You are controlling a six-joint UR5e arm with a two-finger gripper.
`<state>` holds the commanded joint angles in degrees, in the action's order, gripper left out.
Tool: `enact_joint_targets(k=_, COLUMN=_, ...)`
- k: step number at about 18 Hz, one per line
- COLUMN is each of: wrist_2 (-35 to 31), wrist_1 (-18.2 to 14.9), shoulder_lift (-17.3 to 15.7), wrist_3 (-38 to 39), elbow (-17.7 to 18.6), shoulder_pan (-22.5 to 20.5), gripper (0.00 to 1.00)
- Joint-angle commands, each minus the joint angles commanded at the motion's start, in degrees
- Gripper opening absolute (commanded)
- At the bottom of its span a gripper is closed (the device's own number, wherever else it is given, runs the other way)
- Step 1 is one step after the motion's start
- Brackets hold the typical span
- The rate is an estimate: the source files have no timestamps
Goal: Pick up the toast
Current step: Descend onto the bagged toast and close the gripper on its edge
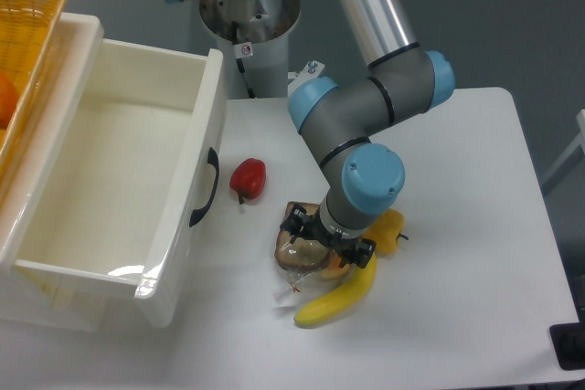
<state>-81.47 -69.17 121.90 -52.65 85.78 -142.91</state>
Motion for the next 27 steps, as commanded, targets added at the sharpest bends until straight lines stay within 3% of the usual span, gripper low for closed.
enact_joint_targets(k=13, wrist_2=-0.09, wrist_1=0.0, shoulder_lift=1.06, wrist_3=0.09, elbow=0.53, shoulder_pan=0.09, gripper=0.97)
enact_joint_targets(k=18, wrist_2=-0.09, wrist_1=0.0, shoulder_lift=1.06, wrist_3=0.17, elbow=0.53, shoulder_pan=0.09, gripper=0.6)
enact_joint_targets(k=21, wrist_2=-0.09, wrist_1=-0.09, shoulder_lift=0.79, wrist_3=0.62, elbow=0.44, shoulder_pan=0.09, gripper=0.11)
enact_joint_targets(k=22, wrist_2=-0.09, wrist_1=-0.09, shoulder_lift=0.7, wrist_3=0.61, elbow=0.44, shoulder_pan=0.09, gripper=0.02)
enact_joint_targets(k=27, wrist_2=0.0, wrist_1=-0.35, shoulder_lift=0.09, wrist_3=0.88, elbow=0.35, shoulder_pan=0.17, gripper=0.0)
